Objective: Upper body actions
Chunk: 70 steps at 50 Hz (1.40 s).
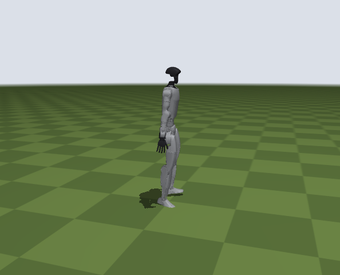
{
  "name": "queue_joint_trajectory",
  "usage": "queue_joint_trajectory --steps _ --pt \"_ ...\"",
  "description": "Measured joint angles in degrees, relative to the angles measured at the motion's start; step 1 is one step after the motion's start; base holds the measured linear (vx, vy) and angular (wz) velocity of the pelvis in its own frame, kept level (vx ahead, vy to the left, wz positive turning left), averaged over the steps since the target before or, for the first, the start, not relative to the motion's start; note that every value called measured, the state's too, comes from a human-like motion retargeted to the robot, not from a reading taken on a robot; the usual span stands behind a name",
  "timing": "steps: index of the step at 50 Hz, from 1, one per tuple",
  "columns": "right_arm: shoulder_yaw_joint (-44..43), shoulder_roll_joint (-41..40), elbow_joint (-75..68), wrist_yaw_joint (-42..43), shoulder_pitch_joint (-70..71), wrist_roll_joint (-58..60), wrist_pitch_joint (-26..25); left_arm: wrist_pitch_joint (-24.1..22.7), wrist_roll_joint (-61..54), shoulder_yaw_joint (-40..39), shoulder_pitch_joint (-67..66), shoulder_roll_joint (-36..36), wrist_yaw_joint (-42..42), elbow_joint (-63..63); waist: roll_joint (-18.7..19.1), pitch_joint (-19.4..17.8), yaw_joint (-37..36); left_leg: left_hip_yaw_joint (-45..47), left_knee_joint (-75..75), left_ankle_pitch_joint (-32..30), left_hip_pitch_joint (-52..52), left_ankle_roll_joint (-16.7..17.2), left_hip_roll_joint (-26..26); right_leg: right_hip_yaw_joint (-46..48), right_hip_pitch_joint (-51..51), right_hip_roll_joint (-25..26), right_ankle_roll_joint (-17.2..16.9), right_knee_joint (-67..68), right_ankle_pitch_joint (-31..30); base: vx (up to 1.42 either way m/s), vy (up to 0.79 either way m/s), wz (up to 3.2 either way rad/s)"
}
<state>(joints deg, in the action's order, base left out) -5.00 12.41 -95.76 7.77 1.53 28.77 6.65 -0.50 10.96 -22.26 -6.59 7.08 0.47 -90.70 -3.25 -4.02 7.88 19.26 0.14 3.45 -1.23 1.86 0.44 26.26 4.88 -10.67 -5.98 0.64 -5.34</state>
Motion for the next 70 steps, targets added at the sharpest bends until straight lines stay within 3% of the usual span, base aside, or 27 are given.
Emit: queue_joint_trajectory --steps 9,18,26,32,40,48,57,65,68,70 --pt "5.25 -1.07 2.53 -2.31 4.91 2.35 0.61 0.8 0.27 2.11 4.42 2.46 -0.08 0.81 -0.33 0.07 0.06 0.03 -0.16 -0.03 -0.87 -0.18 -0.1 -0.4 0.62 0.03 -0.03 0.17 -0.03 0.0 0.0 0.0" --pt "9.52 -3.82 6.04 -5.22 13.29 3.05 1.87 0.6 0.92 6.59 13.68 4.24 0.47 3.07 -0.27 -2.41 -1.19 0.51 3.37 1.74 0.36 0.05 0.93 -1.96 -1.59 -1.03 -0.67 5.61 2.45 -0.04 0.01 -0.05" --pt "10.61 -3.42 9.92 -5.68 21.31 2.15 4.76 -1.11 2.83 11.79 23.85 6.07 1.55 6.37 0.73 -3.12 -2.75 -2.09 24.68 10.29 18.27 2.24 5.87 -6.32 -16.96 -4.17 -3.21 24.18 10.93 -0.24 -0.04 0.14" --pt "11.32 -3.26 8.47 -5.96 28.33 6.54 2.82 -0.53 4.77 11.14 28.9 8.86 0.8 7.07 1.37 -3.74 -4.02 -2.24 40.2 16.9 30.64 2.87 10.03 -11.97 -29.62 -2.72 -3.58 38.04 17.04 -0.18 -0.03 -0.43" --pt "10.17 -3.33 8.64 -5.3 29.92 5.35 3.03 0.61 5.94 10.34 30.94 10.74 0.96 5.49 1.28 -5.84 -4.01 -3.45 46.55 19.35 35.41 2.97 11.22 -12.34 -33.88 -2.09 -3.2 43.25 18.89 -0.06 -0.04 -0.02" --pt "9.47 -2.02 9.88 -6.19 25.82 5.96 2.09 0.63 7.55 10.31 26.99 9.91 0.72 5.49 0.77 -5.72 -4.32 -2.29 35.85 14.31 29.53 1.97 8.51 -11.92 -27.94 -2.23 -2.76 32.62 13.69 0.04 0.0 0.01" --pt "5.54 -1.74 14.54 -4.09 9.21 2.73 4.52 -2.69 2.21 9.75 13.55 3.13 -0.55 6.48 1.54 -0.83 -0.68 -0.14 9.12 3.11 14.0 0.71 3.29 -2.39 -11.54 -2.85 -2.62 5.68 1.21 0.16 0.01 0.35" --pt "2.8 -1.84 -0.37 0.59 1.46 9.55 -2.34 0.68 10.77 8.98 2.62 1.9 0.43 2.22 0.41 4.64 -0.22 0.71 -1.31 -0.02 5.12 -0.18 -0.56 -1.95 -6.12 -1.66 -1.29 0.32 0.1 0.27 0.0 -0.04" --pt "2.35 -1.66 -1.65 -2.01 -1.06 7.53 -1.85 1.96 9.43 7.61 1.81 0.46 1.04 -0.45 0.52 3.21 -0.35 -0.54 -0.15 0.23 4.19 0.04 -0.09 -1.06 -4.3 -1.08 -0.95 0.41 0.39 0.03 0.0 0.04" --pt "2.42 -1.67 -1.65 -3.38 -2.49 4.85 1.4 1.17 6.81 6.96 1.4 -0.15 0.47 -1.31 0.52 1.66 -0.66 0.46 -0.6 0.31 2.15 -0.15 -0.26 -0.71 -2.46 -0.41 -0.64 0.02 0.52 0.0 0.0 0.0"
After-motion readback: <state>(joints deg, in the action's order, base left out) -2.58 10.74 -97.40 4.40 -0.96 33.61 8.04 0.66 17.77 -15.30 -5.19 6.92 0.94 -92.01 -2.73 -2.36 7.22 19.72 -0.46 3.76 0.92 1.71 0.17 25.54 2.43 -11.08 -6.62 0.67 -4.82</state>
